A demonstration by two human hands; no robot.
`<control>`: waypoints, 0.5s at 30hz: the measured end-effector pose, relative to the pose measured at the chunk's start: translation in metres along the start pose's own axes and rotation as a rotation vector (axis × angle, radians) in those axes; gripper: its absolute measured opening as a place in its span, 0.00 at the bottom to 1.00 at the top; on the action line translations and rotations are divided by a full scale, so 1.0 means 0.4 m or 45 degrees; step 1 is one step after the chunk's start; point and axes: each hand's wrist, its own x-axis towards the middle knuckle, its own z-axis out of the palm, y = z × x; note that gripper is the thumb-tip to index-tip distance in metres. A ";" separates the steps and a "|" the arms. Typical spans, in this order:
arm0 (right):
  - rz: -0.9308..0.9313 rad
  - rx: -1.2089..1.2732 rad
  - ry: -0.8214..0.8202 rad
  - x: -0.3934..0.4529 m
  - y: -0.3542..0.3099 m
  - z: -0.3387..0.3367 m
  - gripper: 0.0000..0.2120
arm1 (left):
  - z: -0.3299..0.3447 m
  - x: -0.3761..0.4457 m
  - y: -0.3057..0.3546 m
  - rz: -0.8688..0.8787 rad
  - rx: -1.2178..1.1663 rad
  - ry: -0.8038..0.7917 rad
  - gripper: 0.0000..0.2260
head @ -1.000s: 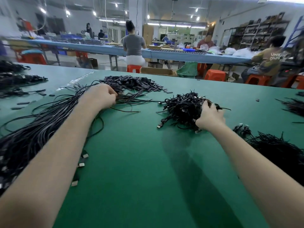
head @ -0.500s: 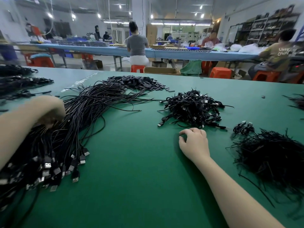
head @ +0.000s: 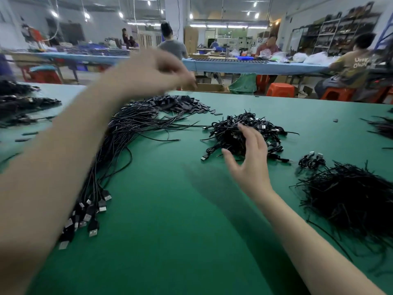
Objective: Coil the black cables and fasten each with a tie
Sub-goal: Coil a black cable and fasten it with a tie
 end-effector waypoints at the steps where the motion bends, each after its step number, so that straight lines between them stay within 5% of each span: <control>1: -0.089 0.078 -0.044 0.014 -0.027 -0.011 0.33 | 0.055 -0.010 0.015 0.075 0.108 -0.144 0.10; 5: -0.082 0.478 -0.366 0.050 -0.100 -0.048 0.25 | 0.235 -0.018 0.014 0.124 0.104 -0.396 0.12; 9: 0.088 0.449 -0.618 0.068 -0.088 -0.077 0.13 | 0.259 -0.020 -0.027 0.068 -0.101 -0.546 0.09; 12: 0.159 0.500 -0.599 0.079 -0.062 -0.100 0.05 | 0.210 -0.015 -0.070 0.021 -0.255 -0.562 0.05; 15: 0.335 0.733 -0.578 0.088 -0.033 -0.125 0.10 | 0.182 -0.012 -0.103 -0.125 -0.423 -0.443 0.09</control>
